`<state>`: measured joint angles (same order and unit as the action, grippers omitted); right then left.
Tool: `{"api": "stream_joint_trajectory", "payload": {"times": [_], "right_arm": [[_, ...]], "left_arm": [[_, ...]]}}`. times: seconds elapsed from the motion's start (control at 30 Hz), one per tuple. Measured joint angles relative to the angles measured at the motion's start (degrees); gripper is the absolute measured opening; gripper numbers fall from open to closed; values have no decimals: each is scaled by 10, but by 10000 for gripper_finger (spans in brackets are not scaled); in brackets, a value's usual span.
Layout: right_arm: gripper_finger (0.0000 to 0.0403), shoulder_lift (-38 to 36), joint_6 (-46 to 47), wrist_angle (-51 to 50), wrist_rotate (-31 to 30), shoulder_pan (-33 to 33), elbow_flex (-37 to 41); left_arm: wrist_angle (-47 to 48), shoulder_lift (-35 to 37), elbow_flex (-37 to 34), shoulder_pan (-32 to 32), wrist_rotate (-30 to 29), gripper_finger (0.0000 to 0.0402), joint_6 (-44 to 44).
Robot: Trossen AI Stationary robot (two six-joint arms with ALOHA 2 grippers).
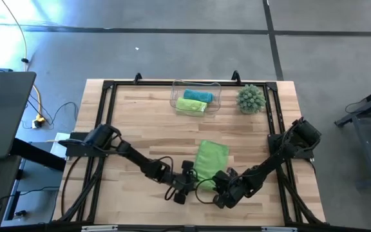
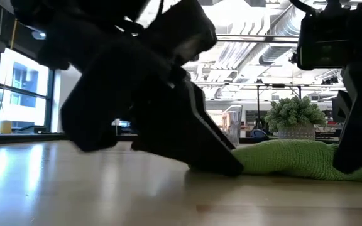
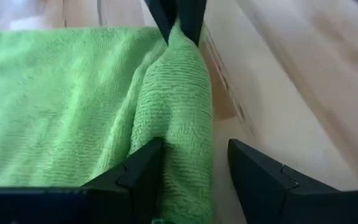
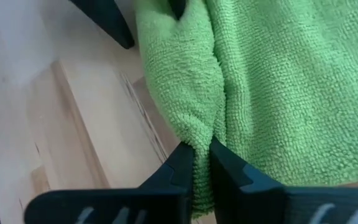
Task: Roll microfiber towels into tight, uniform cylinder then place into a basket
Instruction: Roll the green microfiber cloth
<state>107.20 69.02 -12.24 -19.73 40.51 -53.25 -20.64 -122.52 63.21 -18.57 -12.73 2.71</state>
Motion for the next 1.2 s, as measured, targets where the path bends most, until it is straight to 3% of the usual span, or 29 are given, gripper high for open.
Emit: {"api": "stream_joint_trajectory", "payload": {"times": [0.17,0.37,0.57,0.8,1.03,1.2], "right_arm": [[59,-9,-82,-6,11,0,-5],[124,-65,-193,-100,57,0,-32],[135,-111,-289,-139,63,12,-49],[135,-85,-406,-62,-50,65,-48],[135,-13,-410,-55,-161,99,-48],[135,18,-409,-57,-177,97,-48]], "left_arm": [[1,-8,2,10,26,172,106],[2,-8,3,27,151,172,337],[-9,-6,3,27,213,172,472],[-15,-5,3,37,201,172,564],[-17,-5,3,47,207,172,585],[-17,-5,3,47,207,172,586]]}}
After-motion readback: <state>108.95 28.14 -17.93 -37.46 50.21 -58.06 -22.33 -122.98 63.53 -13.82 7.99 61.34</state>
